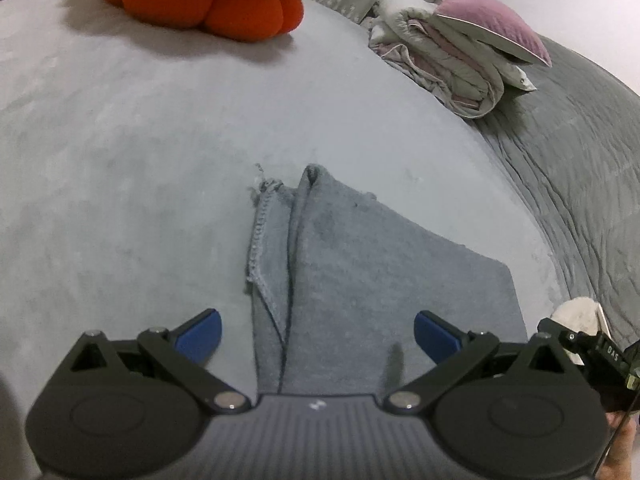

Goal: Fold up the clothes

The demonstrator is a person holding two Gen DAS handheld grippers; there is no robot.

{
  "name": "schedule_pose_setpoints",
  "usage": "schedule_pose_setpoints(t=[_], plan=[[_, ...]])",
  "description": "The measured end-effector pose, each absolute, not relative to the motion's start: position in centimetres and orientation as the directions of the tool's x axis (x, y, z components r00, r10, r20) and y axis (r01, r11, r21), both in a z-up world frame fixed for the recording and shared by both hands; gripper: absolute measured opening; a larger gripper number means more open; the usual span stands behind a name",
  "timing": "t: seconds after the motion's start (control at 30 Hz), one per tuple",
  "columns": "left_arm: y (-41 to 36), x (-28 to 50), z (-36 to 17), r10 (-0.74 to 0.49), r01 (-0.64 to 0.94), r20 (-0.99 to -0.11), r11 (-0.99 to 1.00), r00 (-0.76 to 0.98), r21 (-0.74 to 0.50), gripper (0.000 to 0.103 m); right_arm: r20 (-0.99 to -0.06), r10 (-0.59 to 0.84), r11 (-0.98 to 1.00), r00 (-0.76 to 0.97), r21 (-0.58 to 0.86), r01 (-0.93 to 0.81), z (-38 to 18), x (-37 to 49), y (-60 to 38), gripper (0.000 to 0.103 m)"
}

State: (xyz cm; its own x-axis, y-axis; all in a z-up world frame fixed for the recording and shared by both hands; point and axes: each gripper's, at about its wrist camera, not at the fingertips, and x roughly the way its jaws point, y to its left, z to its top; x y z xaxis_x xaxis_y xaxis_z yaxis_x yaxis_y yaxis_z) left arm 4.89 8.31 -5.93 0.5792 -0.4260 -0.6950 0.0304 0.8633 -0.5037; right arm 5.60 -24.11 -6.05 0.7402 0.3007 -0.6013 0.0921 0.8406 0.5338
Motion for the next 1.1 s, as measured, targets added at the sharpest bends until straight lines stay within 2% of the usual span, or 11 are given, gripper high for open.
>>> schedule_pose_setpoints(t=[0.17, 0.37, 0.5, 0.57, 0.63, 0.7, 0.83, 0.93, 1.1], plan=[[8.7, 5.1, -6.2, -0.455, 0.002, -0.680, 0.832, 0.575, -0.555, 0.102, -0.561, 0.322, 0.804, 0.762, 0.588, 0.094, -5.3, 5.6, -24.2, 0.103], [9.4, 5.5, -7.2, -0.596, -0.033, -0.610, 0.701, 0.521, -0.713, 0.102, -0.462, 0.375, 0.708, 0.804, 0.703, 0.073, -4.7, 5.6, -24.4, 0.102], [9.0, 5.7, -7.7, -0.617, -0.035, -0.599, 0.681, 0.510, -0.731, 0.100, -0.398, 0.442, 0.628, 0.804, 0.777, 0.039, -4.5, 6.0, -24.1, 0.090], [8.8, 5.6, -7.7, -0.609, -0.038, -0.603, 0.687, 0.516, -0.726, 0.094, -0.370, 0.475, 0.596, 0.798, 0.803, 0.018, -4.2, 6.4, -23.5, 0.079], [8.5, 5.5, -7.7, -0.592, -0.044, -0.614, 0.701, 0.522, -0.712, 0.079, -0.364, 0.498, 0.586, 0.787, 0.810, 0.004, -4.1, 6.8, -22.7, 0.072], [8.3, 5.4, -7.6, -0.568, -0.044, -0.634, 0.726, 0.524, -0.686, 0.069, -0.365, 0.516, 0.584, 0.775, 0.812, -0.006, -4.1, 7.1, -21.8, 0.066], [7.7, 5.0, -7.2, -0.494, -0.017, -0.686, 0.805, 0.534, -0.593, 0.042, -0.396, 0.552, 0.603, 0.734, 0.798, -0.022, -4.2, 7.9, -19.9, 0.049], [7.5, 4.9, -7.2, -0.487, 0.000, -0.691, 0.817, 0.534, -0.576, 0.030, -0.420, 0.568, 0.621, 0.707, 0.783, -0.034, -4.3, 8.3, -18.9, 0.043], [7.7, 4.7, -6.9, -0.491, 0.010, -0.677, 0.813, 0.547, -0.582, 0.023, -0.480, 0.570, 0.655, 0.666, 0.755, -0.016, -5.0, 8.8, -17.8, 0.036]])
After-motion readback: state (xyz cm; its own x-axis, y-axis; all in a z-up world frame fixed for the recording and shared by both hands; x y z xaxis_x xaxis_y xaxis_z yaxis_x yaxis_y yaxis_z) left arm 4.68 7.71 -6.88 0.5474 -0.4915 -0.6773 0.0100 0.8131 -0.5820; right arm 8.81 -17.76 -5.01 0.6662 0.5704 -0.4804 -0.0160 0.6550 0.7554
